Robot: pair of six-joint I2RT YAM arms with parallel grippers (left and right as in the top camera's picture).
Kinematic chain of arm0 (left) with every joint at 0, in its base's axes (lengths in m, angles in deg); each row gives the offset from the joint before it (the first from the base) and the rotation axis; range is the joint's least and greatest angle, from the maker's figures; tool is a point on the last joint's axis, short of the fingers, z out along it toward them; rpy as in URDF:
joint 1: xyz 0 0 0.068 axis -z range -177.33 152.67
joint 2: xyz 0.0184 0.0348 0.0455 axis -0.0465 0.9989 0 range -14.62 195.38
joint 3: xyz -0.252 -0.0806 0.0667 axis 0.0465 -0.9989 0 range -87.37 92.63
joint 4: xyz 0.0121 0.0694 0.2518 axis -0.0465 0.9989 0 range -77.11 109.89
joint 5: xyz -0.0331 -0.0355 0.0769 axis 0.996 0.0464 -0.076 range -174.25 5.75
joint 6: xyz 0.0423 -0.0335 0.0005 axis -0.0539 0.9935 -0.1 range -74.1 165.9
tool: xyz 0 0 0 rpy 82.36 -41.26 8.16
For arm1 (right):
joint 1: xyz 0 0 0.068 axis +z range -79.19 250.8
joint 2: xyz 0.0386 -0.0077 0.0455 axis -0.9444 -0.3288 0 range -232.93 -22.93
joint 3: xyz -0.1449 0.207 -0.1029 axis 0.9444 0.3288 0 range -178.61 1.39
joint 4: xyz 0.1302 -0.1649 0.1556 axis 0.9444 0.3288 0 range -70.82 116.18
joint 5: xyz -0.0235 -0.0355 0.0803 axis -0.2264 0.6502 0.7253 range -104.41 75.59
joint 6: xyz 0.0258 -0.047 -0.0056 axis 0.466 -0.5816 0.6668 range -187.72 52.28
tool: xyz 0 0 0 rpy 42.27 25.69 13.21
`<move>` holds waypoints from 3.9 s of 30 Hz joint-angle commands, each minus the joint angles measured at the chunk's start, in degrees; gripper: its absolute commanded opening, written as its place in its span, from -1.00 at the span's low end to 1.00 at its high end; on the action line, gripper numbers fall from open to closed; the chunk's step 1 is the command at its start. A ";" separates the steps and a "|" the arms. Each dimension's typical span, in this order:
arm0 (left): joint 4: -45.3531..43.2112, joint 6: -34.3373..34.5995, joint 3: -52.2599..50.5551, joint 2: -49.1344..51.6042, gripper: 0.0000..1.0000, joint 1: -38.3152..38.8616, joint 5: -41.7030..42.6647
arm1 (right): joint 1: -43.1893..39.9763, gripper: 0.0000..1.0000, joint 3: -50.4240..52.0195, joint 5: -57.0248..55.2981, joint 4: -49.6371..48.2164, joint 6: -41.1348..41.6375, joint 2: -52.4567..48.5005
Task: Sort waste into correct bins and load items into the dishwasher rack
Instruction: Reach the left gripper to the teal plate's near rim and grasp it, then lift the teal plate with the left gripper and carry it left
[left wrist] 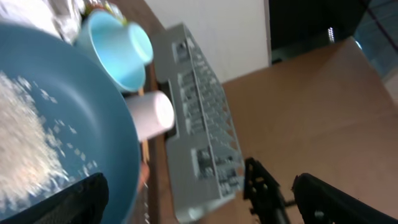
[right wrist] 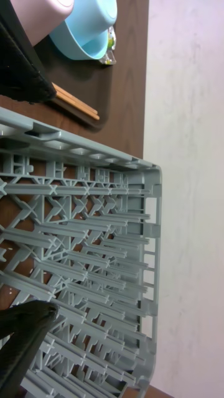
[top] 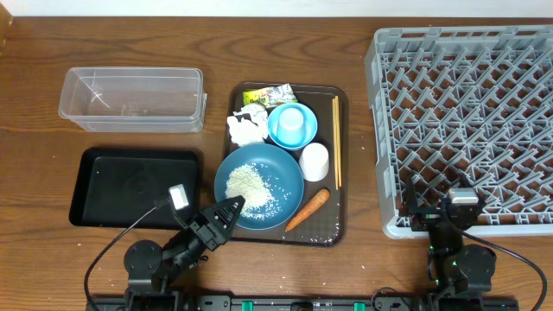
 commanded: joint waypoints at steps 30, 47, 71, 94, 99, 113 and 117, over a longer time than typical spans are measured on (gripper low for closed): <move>39.65 -34.64 46.69 32.33 0.94 -0.17 -19.52 | -0.22 0.99 0.15 0.02 0.15 0.37 0.33; 67.54 -39.67 74.90 48.65 0.95 9.35 -22.49 | -0.22 0.99 0.15 0.02 0.15 0.39 0.33; 64.24 -30.08 74.88 83.56 0.95 48.04 -53.13 | -0.22 0.98 0.15 0.02 0.15 0.37 0.33; 54.51 -28.55 74.82 102.16 0.61 49.81 -52.35 | -0.22 0.99 0.15 0.02 0.15 0.37 0.33; 54.53 -28.35 74.53 104.69 0.50 49.81 -52.35 | -0.22 0.98 0.15 0.02 0.15 0.37 0.33; 53.68 -25.16 70.44 106.25 0.33 49.81 -51.32 | -0.22 0.98 0.15 0.02 0.15 0.37 0.33; 53.16 -24.28 69.16 106.25 0.28 49.81 -51.23 | -0.22 0.98 0.15 0.02 0.15 0.39 0.33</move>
